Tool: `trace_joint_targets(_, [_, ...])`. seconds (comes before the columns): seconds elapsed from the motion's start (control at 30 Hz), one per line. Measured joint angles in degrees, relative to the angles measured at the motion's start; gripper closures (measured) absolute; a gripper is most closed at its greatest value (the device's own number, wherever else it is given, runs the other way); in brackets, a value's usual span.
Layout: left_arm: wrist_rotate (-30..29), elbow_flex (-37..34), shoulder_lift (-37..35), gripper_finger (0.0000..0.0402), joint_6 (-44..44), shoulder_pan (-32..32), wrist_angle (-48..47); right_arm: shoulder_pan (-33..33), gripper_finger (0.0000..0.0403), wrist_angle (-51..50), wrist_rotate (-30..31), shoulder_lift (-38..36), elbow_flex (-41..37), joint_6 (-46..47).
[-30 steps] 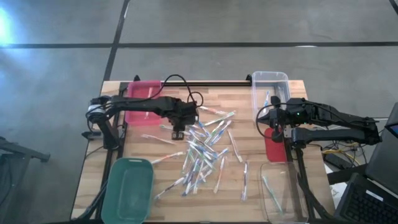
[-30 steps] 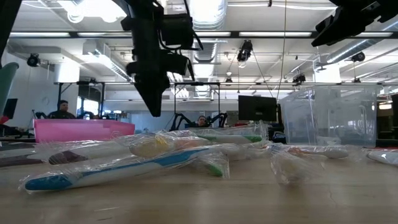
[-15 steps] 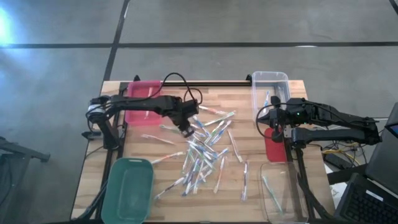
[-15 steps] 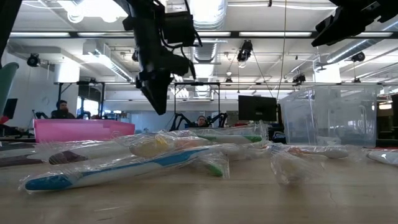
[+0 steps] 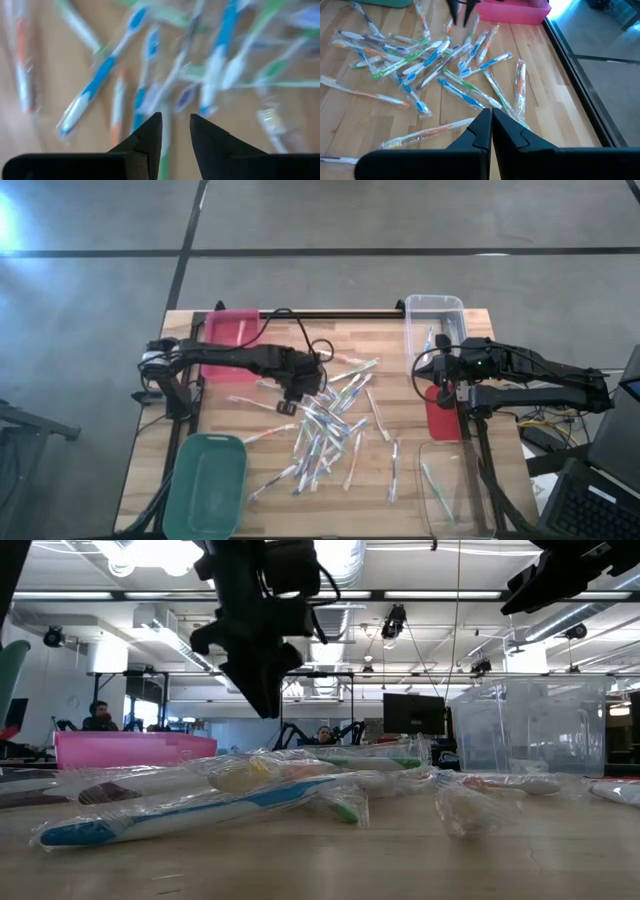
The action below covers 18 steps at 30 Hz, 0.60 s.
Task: Pick & Place Toothbrushes
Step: Put the green toothbrush into the green bin
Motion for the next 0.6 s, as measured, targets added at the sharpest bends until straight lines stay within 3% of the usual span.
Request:
trace_joint_targets(0.2, [0.99,2.98,0.0,0.0296,1.77,-7.99,4.25,0.01,0.0394,-0.01,0.02,0.0,0.0,0.0])
trace_joint_targets(0.33, [-4.12,3.57,0.25,0.0296,4.24,-12.84,8.58,0.01,0.0394,-0.01,0.0,0.0,0.0,0.0])
trace_joint_targets(0.6, [-5.17,5.23,3.63,0.0296,2.89,-13.95,11.48,0.01,0.0394,-0.01,0.02,0.02,0.0,0.0])
